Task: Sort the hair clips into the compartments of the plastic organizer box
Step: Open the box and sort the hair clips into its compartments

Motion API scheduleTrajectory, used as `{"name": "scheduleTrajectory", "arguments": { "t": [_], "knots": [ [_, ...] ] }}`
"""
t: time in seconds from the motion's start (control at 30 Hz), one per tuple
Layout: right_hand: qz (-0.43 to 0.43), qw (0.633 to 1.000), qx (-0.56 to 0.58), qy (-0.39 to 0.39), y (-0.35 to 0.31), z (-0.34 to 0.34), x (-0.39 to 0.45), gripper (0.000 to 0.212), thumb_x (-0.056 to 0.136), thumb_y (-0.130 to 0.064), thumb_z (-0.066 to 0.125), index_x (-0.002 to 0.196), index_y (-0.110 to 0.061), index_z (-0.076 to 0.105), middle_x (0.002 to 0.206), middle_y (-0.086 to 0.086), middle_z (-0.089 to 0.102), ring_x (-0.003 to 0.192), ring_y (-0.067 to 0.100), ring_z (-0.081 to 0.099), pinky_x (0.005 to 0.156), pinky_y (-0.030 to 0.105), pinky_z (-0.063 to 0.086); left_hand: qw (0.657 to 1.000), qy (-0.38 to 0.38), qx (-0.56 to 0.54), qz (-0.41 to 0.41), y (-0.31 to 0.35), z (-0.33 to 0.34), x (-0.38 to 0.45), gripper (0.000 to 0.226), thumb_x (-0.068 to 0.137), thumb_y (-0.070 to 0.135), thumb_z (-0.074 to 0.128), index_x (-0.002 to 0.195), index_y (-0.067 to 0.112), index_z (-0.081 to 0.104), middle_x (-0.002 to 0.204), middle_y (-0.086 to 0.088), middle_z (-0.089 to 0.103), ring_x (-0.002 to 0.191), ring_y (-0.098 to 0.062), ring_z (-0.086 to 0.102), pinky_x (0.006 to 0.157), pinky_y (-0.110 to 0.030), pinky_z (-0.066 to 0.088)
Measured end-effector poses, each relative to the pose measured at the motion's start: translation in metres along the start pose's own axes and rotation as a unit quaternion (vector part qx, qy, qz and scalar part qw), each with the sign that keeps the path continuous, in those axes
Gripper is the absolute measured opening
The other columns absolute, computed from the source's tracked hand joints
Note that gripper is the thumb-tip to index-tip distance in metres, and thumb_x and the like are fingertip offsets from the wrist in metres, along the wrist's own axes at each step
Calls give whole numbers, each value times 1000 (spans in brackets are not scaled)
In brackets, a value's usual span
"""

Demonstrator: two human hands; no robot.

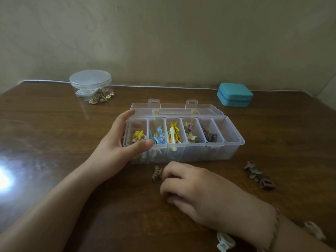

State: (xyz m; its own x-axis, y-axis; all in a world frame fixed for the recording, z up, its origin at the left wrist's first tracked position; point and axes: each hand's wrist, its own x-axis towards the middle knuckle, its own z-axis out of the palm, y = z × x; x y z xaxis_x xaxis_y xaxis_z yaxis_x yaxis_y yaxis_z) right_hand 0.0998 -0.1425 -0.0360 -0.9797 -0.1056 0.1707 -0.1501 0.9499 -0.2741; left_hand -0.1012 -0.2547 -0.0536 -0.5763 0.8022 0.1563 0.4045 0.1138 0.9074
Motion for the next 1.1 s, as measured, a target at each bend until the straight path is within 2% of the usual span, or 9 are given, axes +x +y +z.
{"name": "scheduleTrajectory", "arguments": {
  "t": [0.13, 0.23, 0.3, 0.43, 0.6, 0.7, 0.83, 1.0, 1.1],
  "knots": [
    [35, 989, 43, 140, 16, -32, -13, 17, 87, -24, 65, 104, -19, 65, 105, -10, 59, 97, 2, 57, 85, 18, 48, 1000, -7, -3, -7, -1, -1, 0, 103, 52, 72, 69, 144, 54, 28, 128, 39, 41, 108, 26, 41, 92, -19, 37],
    [137, 947, -15, 289, 34, -60, -27, 21, 86, -34, 64, 104, -23, 65, 97, -13, 61, 91, 1, 57, 79, 15, 47, 1000, -10, -5, -4, -2, -2, 0, 102, 52, 72, 69, 144, 55, 27, 123, 45, 39, 102, 33, 39, 88, -15, 37],
    [211, 925, -47, 314, 45, -66, -34, 21, 83, -34, 64, 102, -25, 65, 92, -16, 59, 88, 1, 54, 72, 14, 44, 1000, -8, -2, -3, -2, -2, 0, 103, 52, 72, 69, 144, 55, 27, 120, 48, 38, 101, 34, 38, 86, -13, 36],
    [308, 931, -67, 185, 58, -60, -35, 14, 85, -37, 58, 98, -33, 63, 92, -18, 57, 97, 6, 51, 72, 21, 39, 1000, -7, -4, -1, -1, -1, 0, 103, 51, 72, 69, 144, 54, 28, 123, 45, 40, 105, 29, 40, 87, -14, 37],
    [184, 934, -74, 298, 35, -55, -26, 19, 89, -36, 57, 98, -23, 67, 98, -10, 64, 99, 10, 57, 84, 35, 49, 1000, -12, -7, -2, -2, -2, 1, 104, 52, 72, 68, 146, 52, 27, 129, 38, 40, 112, 21, 39, 93, -19, 37],
    [75, 984, -24, 159, 8, -34, -13, 28, 88, -39, 57, 111, -26, 64, 117, -9, 61, 109, 9, 56, 90, 34, 50, 1000, -10, -9, -3, -2, -1, 1, 105, 52, 71, 69, 146, 51, 27, 136, 30, 41, 123, 7, 43, 98, -26, 37],
    [20, 993, -112, -28, 0, 0, 0, 48, 91, -46, 51, 136, -34, 42, 150, -7, 35, 123, 17, 42, 95, 39, 45, 1000, 0, -14, 2, -2, 0, 0, 103, 52, 69, 70, 145, 49, 31, 127, 35, 47, 118, 17, 43, 101, -27, 39],
    [20, 999, -38, -15, 5, 3, 3, 32, 93, -20, 55, 125, -26, 54, 126, -5, 50, 113, 15, 43, 91, 39, 49, 1000, -1, -7, 2, 1, 0, -1, 104, 51, 69, 68, 146, 50, 29, 117, 44, 44, 101, 36, 39, 86, -12, 36],
    [26, 999, -27, 24, 9, -13, -3, 30, 88, -12, 61, 115, -26, 62, 113, -9, 58, 106, 8, 50, 89, 32, 50, 1000, -2, -3, -6, 2, -1, -1, 105, 50, 71, 68, 145, 52, 28, 118, 46, 41, 102, 31, 40, 90, -17, 36]
  ]
}}
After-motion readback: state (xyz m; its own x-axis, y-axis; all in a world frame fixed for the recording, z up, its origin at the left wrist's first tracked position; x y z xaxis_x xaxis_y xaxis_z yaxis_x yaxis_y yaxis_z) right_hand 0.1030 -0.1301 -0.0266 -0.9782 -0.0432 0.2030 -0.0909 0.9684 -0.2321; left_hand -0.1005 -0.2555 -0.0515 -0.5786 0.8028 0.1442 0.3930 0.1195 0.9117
